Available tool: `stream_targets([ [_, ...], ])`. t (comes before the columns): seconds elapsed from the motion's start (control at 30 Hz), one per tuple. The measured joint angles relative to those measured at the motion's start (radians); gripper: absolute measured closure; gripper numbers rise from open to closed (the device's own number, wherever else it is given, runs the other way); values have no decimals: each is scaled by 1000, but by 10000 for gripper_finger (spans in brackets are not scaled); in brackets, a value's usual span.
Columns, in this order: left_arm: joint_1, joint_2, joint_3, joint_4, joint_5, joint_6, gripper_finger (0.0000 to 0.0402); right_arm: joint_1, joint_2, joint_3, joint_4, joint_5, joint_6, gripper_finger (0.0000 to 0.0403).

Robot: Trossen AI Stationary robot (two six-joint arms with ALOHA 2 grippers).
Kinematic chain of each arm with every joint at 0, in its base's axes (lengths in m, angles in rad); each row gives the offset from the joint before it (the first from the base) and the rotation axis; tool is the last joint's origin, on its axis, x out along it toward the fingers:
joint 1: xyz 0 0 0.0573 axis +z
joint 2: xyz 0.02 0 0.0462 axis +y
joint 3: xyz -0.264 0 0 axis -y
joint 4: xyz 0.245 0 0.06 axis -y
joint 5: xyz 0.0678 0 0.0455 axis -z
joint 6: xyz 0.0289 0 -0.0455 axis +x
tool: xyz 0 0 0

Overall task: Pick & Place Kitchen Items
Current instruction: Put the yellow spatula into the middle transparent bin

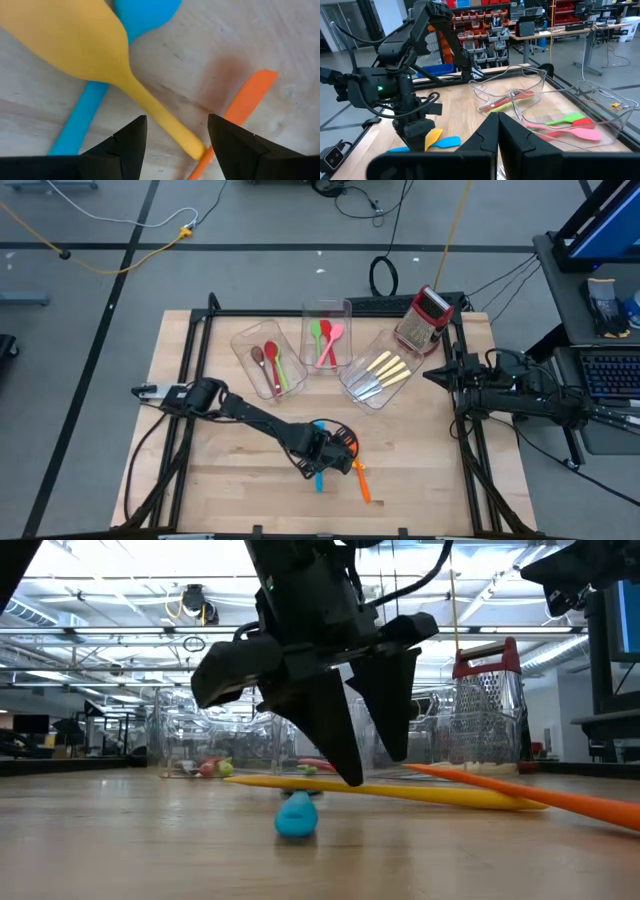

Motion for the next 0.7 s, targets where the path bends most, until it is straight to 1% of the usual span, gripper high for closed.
stream_targets([
  [0.2, 6, 0, -14, 10, 4, 0, 188, 0, 0, 0, 0, 0, -4, 403],
  [0.3, 7, 0, -25, 32, 31, -5, 188, 0, 0, 0, 0, 0, -5, 403],
  [0.5, 12, -1, -50, 33, 39, -5, 188, 0, 0, 0, 0, 0, -25, 403],
  [0.7, 19, -10, -106, 105, 73, -5, 188, 0, 0, 0, 0, 0, -25, 403],
])
